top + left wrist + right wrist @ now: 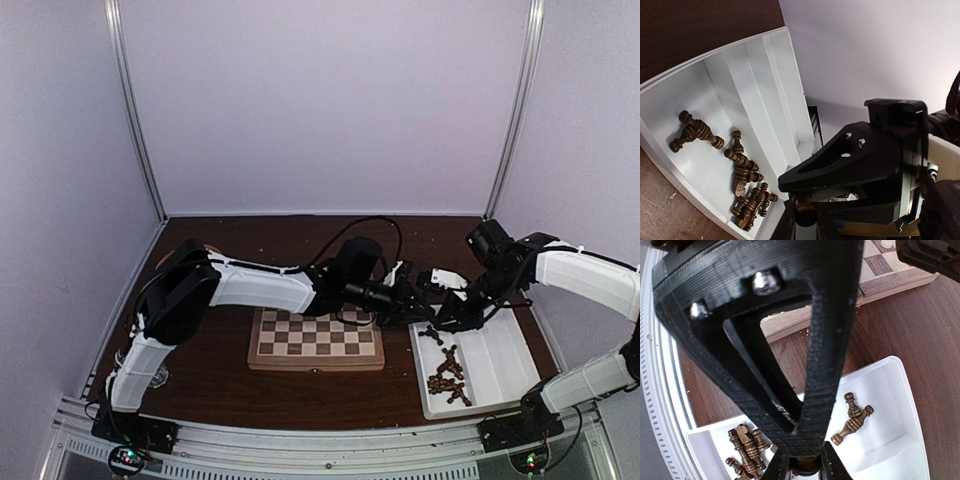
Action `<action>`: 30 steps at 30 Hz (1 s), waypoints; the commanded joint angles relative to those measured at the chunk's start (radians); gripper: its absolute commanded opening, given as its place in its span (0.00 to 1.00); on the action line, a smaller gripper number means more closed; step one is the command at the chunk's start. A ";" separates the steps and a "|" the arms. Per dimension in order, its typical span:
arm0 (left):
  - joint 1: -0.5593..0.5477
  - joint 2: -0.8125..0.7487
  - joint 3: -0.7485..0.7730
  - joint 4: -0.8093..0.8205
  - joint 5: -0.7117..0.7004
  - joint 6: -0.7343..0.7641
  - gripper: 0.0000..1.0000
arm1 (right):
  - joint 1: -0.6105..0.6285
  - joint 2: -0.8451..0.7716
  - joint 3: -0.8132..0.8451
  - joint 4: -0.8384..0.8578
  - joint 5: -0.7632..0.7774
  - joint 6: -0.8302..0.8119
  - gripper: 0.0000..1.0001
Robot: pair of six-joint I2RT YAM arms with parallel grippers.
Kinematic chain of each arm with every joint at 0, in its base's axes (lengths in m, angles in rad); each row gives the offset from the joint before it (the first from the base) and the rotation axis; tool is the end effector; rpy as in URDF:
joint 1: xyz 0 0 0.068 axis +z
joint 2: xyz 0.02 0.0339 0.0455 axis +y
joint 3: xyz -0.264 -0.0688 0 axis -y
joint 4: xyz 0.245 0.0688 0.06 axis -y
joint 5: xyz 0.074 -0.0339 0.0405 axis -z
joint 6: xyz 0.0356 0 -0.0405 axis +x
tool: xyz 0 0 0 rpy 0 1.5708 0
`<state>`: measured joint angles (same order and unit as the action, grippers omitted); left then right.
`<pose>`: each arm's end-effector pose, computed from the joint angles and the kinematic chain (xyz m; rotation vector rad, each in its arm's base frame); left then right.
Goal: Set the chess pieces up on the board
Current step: Pass from the right arm to the left, then place the rook at h8.
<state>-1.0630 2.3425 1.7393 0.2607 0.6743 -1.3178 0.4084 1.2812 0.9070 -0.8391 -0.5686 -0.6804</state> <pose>0.2411 -0.4790 0.1790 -0.2776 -2.4048 1.8444 0.2044 0.1093 0.2354 -1.4816 2.1789 0.6973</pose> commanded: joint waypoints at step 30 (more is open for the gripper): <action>0.129 -0.887 -0.725 -0.989 -0.773 0.737 0.05 | -0.168 -0.071 -0.020 0.056 -0.045 0.090 0.55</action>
<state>-0.9661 1.4750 1.0481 -0.7849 -0.0536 -0.6025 0.2443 1.2102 0.9031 -0.7914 -0.6273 -0.5949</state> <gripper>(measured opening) 0.114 0.554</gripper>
